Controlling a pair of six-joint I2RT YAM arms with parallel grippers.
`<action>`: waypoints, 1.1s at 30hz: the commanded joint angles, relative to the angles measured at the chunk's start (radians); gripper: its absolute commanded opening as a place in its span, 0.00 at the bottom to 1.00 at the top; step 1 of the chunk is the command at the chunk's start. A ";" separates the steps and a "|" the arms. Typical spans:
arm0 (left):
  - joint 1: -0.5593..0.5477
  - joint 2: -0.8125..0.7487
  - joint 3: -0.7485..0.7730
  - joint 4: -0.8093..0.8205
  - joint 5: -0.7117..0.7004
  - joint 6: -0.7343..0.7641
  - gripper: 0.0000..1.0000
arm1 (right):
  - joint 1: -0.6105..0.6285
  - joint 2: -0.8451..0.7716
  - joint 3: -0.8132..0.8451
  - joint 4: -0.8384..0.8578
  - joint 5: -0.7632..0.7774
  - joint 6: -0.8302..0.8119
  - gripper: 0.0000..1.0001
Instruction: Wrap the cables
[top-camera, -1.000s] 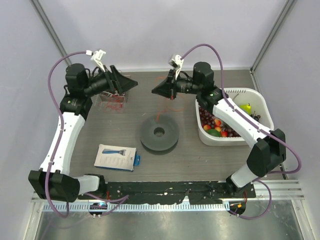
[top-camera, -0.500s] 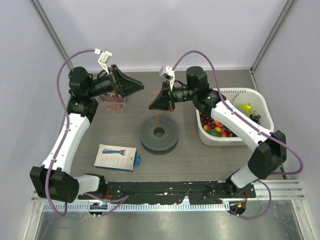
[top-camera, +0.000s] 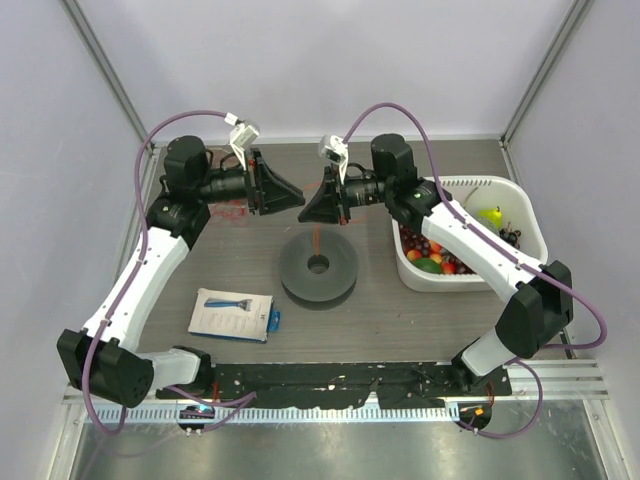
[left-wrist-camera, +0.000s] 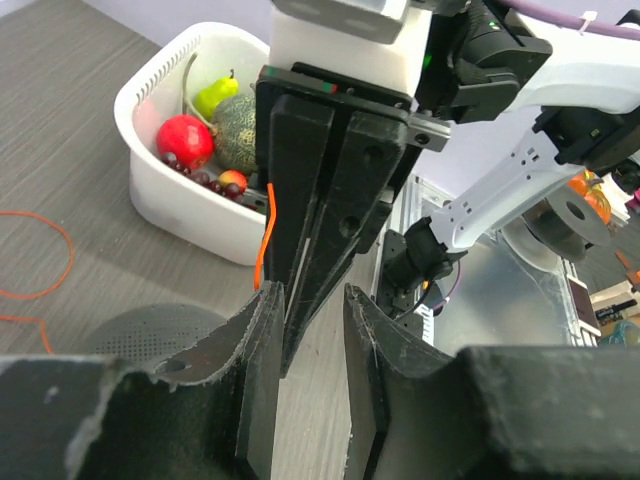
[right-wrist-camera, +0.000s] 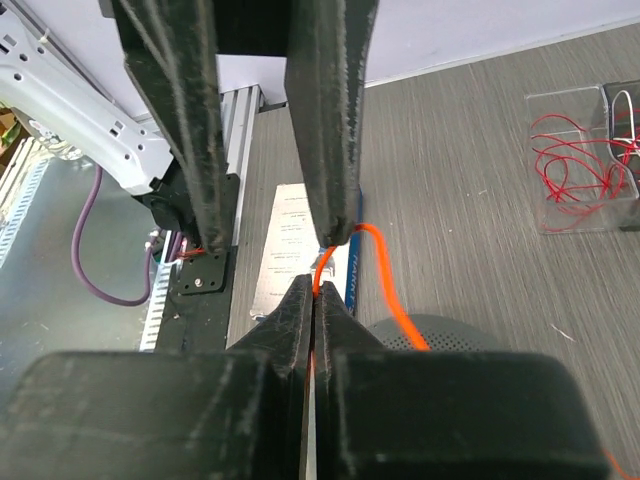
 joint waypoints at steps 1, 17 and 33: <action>-0.001 -0.001 0.044 -0.071 -0.014 0.097 0.33 | 0.012 -0.035 0.043 0.013 -0.022 -0.025 0.01; -0.004 0.016 0.119 -0.136 -0.057 0.119 0.37 | 0.020 -0.052 0.040 -0.048 -0.011 -0.081 0.01; -0.045 0.069 0.187 -0.317 -0.083 0.241 0.37 | 0.023 -0.053 0.038 -0.068 -0.002 -0.113 0.01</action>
